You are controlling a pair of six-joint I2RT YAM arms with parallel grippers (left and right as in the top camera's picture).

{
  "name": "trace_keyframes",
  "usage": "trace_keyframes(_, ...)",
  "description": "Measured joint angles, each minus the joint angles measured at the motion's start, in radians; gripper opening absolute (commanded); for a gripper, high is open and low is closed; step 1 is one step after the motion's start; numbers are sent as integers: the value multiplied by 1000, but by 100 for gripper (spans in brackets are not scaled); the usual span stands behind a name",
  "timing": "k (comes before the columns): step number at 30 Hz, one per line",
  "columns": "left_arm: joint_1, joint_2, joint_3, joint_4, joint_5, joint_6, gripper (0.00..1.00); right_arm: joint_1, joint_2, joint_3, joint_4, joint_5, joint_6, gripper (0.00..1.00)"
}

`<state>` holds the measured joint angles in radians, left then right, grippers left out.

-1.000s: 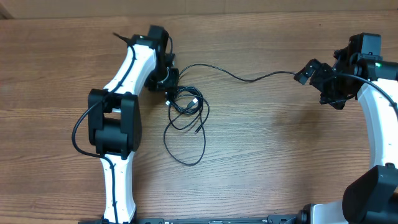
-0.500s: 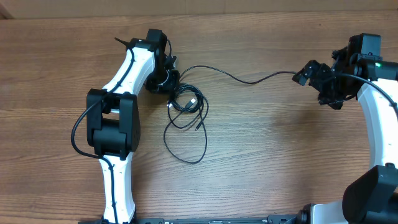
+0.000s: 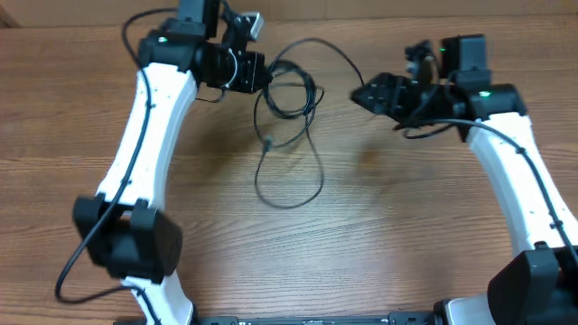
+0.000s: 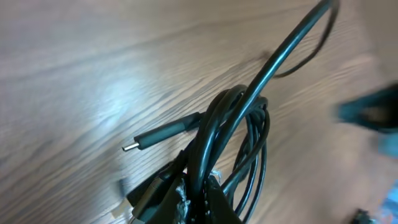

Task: Untangle cables

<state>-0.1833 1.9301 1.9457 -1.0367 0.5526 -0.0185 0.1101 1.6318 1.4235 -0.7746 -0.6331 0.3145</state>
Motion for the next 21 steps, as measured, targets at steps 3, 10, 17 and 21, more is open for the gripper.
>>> trace_keyframes(3, 0, -27, 7, -11, 31, 0, 4, 42, 0, -1, 95, -22, 50, 86)
trace_keyframes(10, -2, -17, 6, -40, 74, 0, 4, 105, 0, -1, 261, -33, 178, 86)
trace_keyframes(17, -52, -17, 6, -40, 140, 0, 4, 185, 0, -1, 313, 82, 328, 87)
trace_keyframes(21, -88, -17, 6, -52, 157, 0, 4, 191, 20, -1, 378, 114, 366, 84)
